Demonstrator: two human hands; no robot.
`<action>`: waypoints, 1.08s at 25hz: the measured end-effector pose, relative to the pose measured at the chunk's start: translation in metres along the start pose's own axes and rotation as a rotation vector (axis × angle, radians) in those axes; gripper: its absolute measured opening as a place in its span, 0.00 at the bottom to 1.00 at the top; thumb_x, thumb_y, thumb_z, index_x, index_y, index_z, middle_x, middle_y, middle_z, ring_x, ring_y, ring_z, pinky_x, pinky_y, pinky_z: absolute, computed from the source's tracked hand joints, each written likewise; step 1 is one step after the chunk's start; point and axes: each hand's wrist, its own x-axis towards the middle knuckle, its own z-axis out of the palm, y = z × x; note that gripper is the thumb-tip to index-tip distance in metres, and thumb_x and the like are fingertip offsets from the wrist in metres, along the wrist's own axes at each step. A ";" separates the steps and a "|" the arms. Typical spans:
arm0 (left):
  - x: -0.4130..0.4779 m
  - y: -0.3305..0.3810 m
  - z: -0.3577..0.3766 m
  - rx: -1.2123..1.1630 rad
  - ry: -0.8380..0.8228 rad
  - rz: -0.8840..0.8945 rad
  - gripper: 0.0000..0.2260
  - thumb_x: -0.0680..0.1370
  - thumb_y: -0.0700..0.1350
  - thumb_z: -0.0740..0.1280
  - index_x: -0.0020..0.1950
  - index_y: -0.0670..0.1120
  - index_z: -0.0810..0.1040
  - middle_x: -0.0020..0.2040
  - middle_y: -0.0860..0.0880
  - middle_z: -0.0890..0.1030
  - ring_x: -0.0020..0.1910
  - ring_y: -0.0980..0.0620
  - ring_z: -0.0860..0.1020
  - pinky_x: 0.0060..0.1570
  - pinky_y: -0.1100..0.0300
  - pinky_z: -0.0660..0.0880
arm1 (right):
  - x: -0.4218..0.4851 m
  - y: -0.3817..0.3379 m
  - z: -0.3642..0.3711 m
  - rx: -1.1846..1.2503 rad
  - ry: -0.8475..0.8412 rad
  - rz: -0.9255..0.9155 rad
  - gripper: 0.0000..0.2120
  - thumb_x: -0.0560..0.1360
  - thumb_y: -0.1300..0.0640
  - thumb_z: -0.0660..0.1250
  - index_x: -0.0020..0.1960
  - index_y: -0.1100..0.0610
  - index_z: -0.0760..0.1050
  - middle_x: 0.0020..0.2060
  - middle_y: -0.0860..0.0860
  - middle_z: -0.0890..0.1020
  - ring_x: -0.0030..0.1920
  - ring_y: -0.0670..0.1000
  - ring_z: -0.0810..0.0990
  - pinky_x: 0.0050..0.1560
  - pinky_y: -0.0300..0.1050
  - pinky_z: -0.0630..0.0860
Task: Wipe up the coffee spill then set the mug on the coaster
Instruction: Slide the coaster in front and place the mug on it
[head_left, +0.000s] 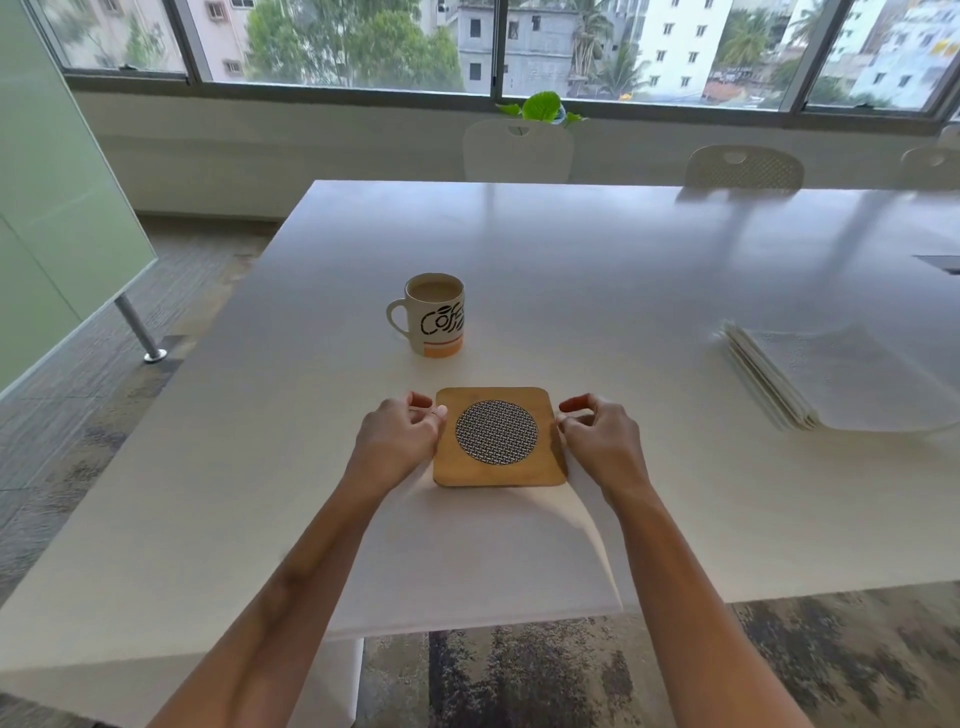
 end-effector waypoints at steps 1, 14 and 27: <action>0.003 0.000 -0.003 0.007 0.022 0.016 0.14 0.78 0.50 0.68 0.62 0.46 0.77 0.59 0.46 0.84 0.56 0.47 0.81 0.60 0.52 0.77 | 0.005 -0.002 -0.002 -0.001 -0.002 -0.020 0.07 0.75 0.58 0.66 0.52 0.53 0.80 0.43 0.50 0.83 0.44 0.49 0.81 0.46 0.41 0.74; 0.096 0.008 -0.043 -0.130 0.089 0.123 0.42 0.69 0.49 0.79 0.77 0.43 0.62 0.76 0.44 0.67 0.75 0.45 0.66 0.72 0.47 0.66 | 0.110 -0.063 0.036 0.249 -0.434 -0.218 0.24 0.71 0.60 0.74 0.66 0.59 0.75 0.61 0.56 0.80 0.61 0.52 0.78 0.60 0.41 0.74; 0.179 -0.005 -0.044 -0.161 -0.211 0.236 0.36 0.68 0.45 0.80 0.73 0.44 0.70 0.68 0.45 0.77 0.70 0.47 0.72 0.67 0.47 0.72 | 0.168 -0.077 0.092 0.197 -0.699 -0.242 0.40 0.70 0.62 0.74 0.76 0.55 0.58 0.75 0.55 0.65 0.75 0.53 0.64 0.72 0.54 0.66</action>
